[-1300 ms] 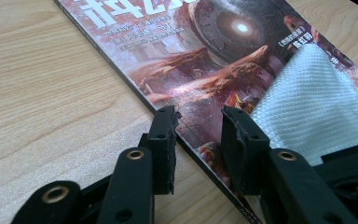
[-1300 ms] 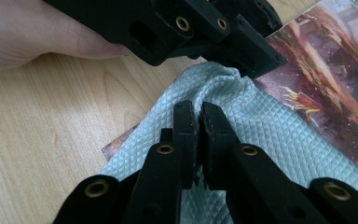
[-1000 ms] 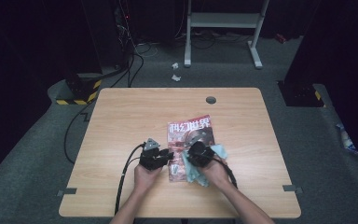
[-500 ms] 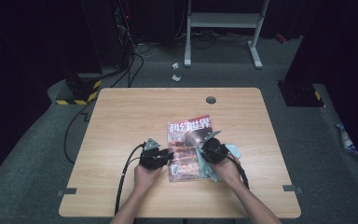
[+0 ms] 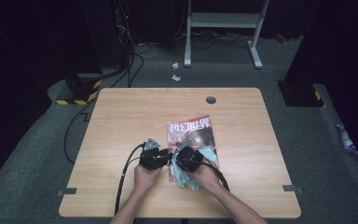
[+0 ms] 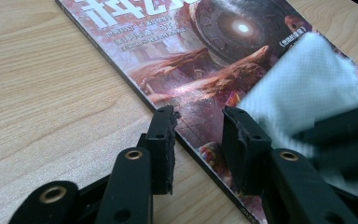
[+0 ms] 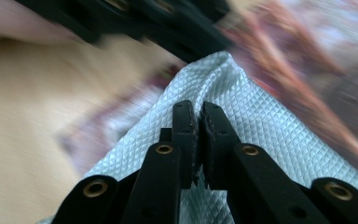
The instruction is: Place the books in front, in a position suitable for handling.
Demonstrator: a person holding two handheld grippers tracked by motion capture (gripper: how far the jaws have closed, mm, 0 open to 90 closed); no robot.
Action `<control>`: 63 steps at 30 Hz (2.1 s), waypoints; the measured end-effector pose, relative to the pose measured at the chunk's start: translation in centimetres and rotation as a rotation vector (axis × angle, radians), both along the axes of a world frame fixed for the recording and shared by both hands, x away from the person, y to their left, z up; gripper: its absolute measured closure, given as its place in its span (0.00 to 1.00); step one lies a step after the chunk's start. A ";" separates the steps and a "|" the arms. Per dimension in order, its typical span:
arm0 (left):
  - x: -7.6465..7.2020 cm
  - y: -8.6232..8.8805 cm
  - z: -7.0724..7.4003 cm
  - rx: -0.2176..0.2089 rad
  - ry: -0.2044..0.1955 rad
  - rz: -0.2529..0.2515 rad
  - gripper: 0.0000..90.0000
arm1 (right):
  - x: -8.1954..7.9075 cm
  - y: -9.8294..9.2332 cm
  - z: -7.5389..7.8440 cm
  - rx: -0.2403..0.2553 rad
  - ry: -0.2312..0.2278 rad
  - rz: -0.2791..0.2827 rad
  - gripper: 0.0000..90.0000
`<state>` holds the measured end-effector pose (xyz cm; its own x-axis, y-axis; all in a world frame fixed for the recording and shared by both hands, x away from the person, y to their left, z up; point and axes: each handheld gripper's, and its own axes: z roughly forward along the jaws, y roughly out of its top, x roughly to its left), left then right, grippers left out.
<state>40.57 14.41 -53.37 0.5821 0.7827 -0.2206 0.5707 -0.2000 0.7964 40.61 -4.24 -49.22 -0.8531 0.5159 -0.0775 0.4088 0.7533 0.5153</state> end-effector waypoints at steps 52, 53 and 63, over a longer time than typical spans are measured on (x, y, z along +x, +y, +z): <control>-0.6 -2.6 1.9 0.124 0.085 -0.031 0.59 | 0.1 -12.8 2.7 -0.001 -0.089 -0.283 0.94; -0.4 -2.7 1.7 0.148 0.081 -0.030 0.59 | 0.2 -12.4 2.7 -0.011 -0.091 -0.272 0.94; -0.1 -2.6 1.2 0.126 0.039 -0.029 0.54 | 1.0 -10.0 0.4 -0.062 -0.025 -0.229 0.94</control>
<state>40.51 11.84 -52.20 0.5977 0.7886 -0.1445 0.5932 -0.3137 0.7414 41.59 -14.26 -48.85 -0.7122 0.6890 -0.1342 0.5601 0.6730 0.4830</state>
